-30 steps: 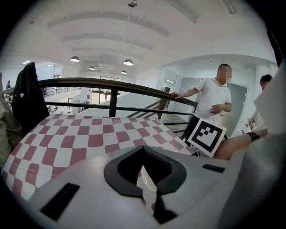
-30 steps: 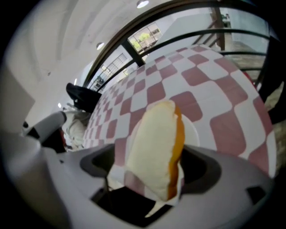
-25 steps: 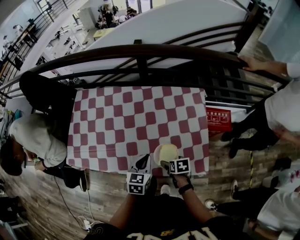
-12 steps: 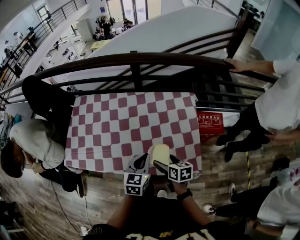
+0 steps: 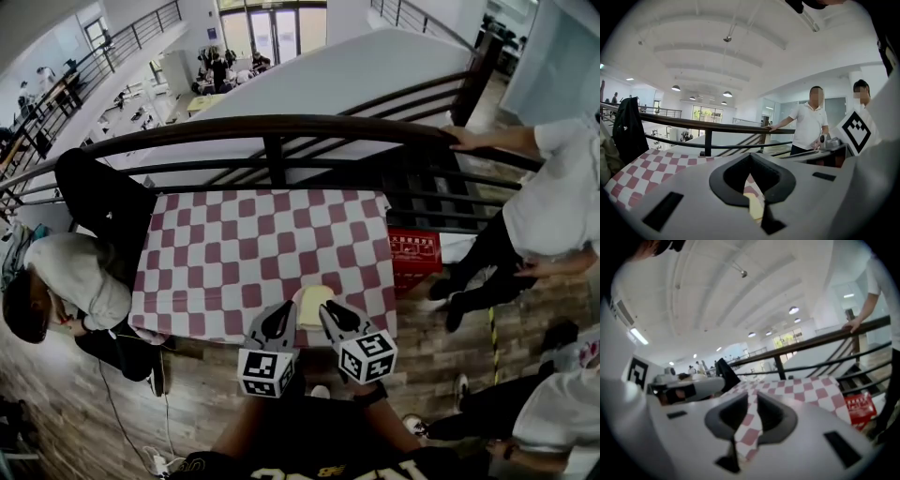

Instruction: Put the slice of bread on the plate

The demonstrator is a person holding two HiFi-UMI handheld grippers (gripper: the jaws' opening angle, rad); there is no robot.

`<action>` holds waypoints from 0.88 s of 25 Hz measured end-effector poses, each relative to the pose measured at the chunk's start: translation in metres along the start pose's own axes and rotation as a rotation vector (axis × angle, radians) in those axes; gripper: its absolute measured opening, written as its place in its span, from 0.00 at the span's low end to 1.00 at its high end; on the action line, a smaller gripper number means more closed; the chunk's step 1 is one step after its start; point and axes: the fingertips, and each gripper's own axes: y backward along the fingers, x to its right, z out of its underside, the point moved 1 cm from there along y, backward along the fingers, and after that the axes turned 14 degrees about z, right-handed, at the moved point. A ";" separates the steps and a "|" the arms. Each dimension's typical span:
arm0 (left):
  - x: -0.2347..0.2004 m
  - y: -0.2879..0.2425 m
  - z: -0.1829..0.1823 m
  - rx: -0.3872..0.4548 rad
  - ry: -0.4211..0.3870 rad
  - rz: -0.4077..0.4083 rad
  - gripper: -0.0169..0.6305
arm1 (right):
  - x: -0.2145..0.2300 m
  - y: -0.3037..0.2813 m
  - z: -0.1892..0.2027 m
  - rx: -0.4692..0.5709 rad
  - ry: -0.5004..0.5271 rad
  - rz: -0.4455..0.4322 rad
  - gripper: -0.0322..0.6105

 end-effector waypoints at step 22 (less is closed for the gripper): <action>0.068 0.005 -0.051 0.149 -0.122 0.072 0.06 | 0.024 0.095 -0.064 0.364 0.198 0.280 0.07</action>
